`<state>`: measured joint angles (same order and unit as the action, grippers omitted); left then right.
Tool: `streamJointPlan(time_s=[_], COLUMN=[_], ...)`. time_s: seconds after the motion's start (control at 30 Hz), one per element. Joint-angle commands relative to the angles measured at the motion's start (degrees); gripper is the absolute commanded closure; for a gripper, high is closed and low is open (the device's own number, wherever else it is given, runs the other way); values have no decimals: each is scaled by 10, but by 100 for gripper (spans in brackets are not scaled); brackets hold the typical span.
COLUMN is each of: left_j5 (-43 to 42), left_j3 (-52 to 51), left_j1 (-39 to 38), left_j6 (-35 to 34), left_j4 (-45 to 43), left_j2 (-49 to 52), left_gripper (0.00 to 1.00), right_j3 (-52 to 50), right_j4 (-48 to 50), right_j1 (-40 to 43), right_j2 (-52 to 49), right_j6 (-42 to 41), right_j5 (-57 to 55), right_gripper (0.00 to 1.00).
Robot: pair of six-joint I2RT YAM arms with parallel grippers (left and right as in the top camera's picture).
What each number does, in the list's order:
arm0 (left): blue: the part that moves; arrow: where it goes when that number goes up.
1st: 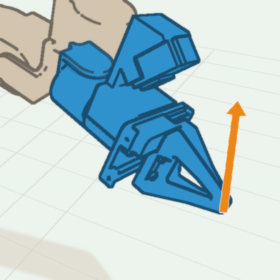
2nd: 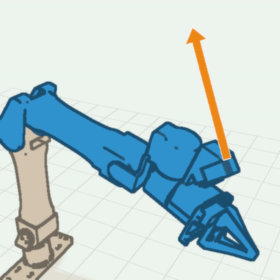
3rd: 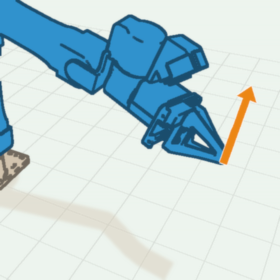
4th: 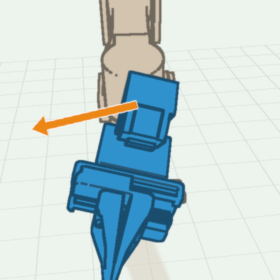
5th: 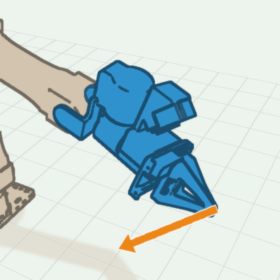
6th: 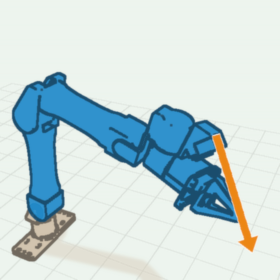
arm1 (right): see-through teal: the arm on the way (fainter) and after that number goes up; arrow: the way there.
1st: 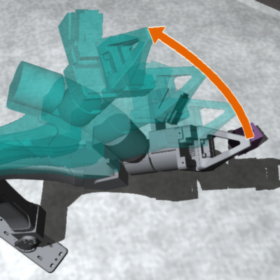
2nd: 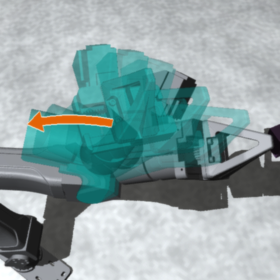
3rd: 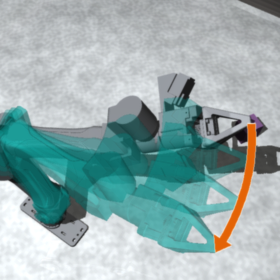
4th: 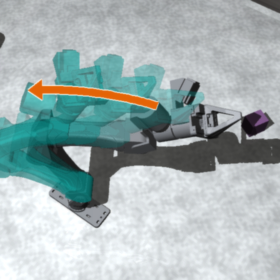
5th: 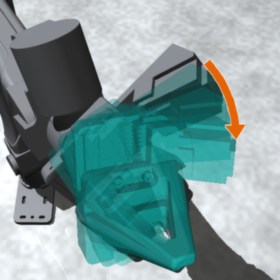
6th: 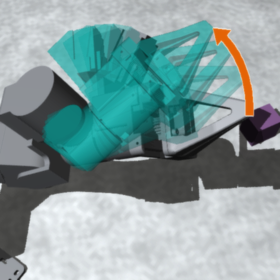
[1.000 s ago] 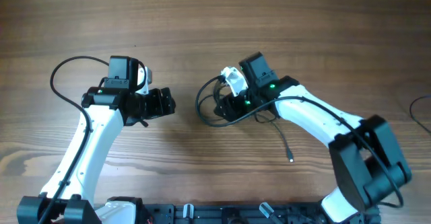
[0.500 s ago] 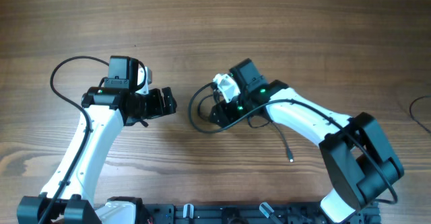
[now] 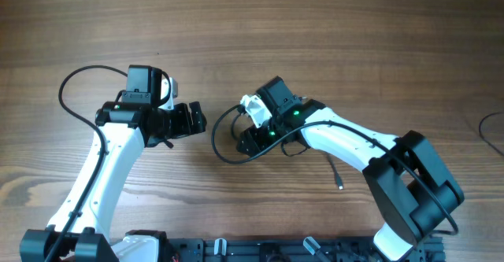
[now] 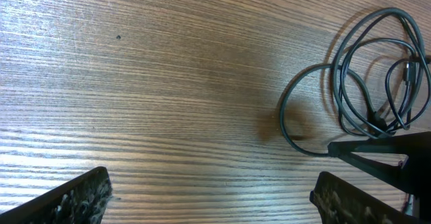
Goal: Untangle cables
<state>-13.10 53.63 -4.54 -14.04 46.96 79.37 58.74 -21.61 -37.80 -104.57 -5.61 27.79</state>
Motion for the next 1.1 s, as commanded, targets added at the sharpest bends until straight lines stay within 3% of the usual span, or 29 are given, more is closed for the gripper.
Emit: streamJointPlan(time_s=[0.0,0.23,0.43,0.63,0.93,1.07], left_j5=[8,8,8,8,8,8], left_j3=[0,0,0,0,0,0], left_j1=[2,2,2,2,2,2], left_j6=[4,4,4,4,4,4], left_j4=[-2,-2,-2,-2,-2,-2], left_j2=[-7,-7,-7,-7,-7,-7], left_gripper=[1,1,1,0,1,0], right_j3=[4,4,1,-33,-49,-49], right_j4=[2,3,-3,2,7,66], right_j1=[-2,-2,-2,-2,-2,-2], right_j2=[-11,-11,-11,-11,-11,-11], right_j6=[-6,-25,-52,-52,-51,-161], right_j5=[-36,-102,-98,-98,-98,-97], right_gripper=[35,34,48,31,39,35])
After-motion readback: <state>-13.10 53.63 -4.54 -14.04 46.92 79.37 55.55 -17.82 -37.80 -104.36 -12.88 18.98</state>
